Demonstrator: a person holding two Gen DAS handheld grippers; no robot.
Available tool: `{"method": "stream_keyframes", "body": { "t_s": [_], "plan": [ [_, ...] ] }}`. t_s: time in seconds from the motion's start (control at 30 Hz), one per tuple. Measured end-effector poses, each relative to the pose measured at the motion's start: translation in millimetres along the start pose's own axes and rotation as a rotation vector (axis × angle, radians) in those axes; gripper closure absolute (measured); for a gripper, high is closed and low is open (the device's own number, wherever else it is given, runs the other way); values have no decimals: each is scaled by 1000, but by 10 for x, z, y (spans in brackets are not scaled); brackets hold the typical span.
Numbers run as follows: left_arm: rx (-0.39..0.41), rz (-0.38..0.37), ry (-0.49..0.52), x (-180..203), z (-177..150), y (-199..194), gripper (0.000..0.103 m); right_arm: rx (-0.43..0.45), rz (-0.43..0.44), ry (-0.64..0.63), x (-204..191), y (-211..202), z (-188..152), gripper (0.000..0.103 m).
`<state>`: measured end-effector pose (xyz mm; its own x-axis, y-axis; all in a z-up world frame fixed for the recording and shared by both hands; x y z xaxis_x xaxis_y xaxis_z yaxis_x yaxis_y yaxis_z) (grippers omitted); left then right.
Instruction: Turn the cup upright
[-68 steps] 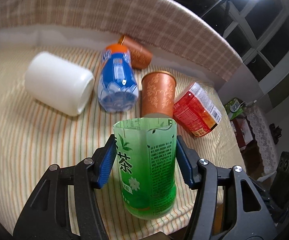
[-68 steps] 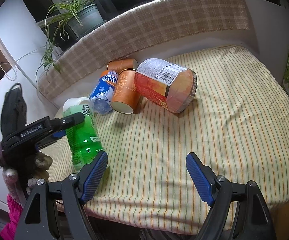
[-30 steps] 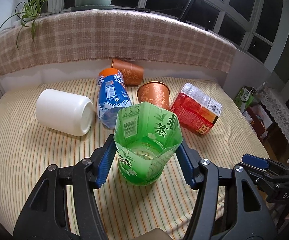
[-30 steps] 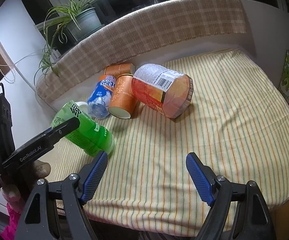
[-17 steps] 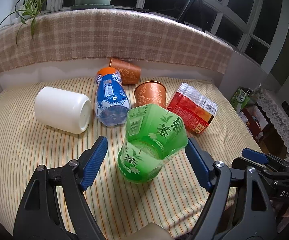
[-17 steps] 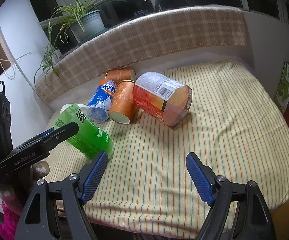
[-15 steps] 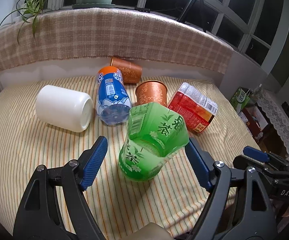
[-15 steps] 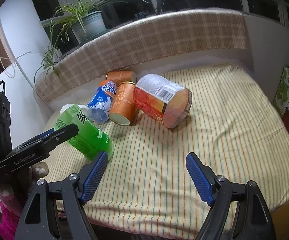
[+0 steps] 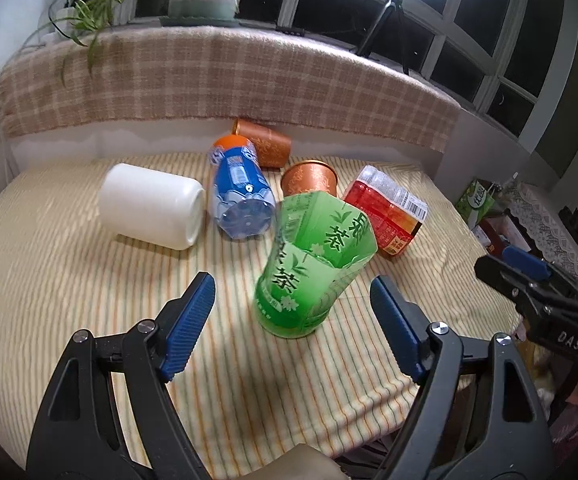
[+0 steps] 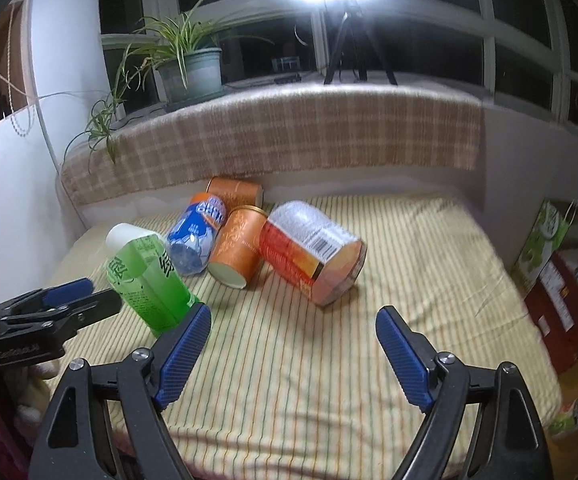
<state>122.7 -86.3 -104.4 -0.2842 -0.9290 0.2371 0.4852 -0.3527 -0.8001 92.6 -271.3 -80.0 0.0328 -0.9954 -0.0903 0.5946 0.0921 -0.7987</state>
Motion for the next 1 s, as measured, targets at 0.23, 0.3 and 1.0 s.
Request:
{"method": "stream_keyframes", "body": {
  "t_s": [0.23, 0.3, 1.0],
  "plan": [
    [148, 98, -24, -125, 27, -446, 2, 92, -74, -50, -61, -190, 128, 7],
    [204, 137, -25, -147, 40, -595, 1, 120, -92, -59, -88, -248, 154, 5],
    [340, 298, -5, -162, 13, -1041, 0, 245, -146, -54, -170, -502, 283, 0]
  ]
}}
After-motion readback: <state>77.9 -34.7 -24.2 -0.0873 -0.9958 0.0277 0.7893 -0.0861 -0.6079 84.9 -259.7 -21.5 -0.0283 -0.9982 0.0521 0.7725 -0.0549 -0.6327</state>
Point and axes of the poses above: each gripper's, at about its wrist camera, not at the fingertips, and y roughly the way its jaws point, x to its right, z to its top, the point moved 10 cm from there along y, roughly the way its jaws point, and after that the axes turned 12 degrees about -x, right-handed, at the moved point
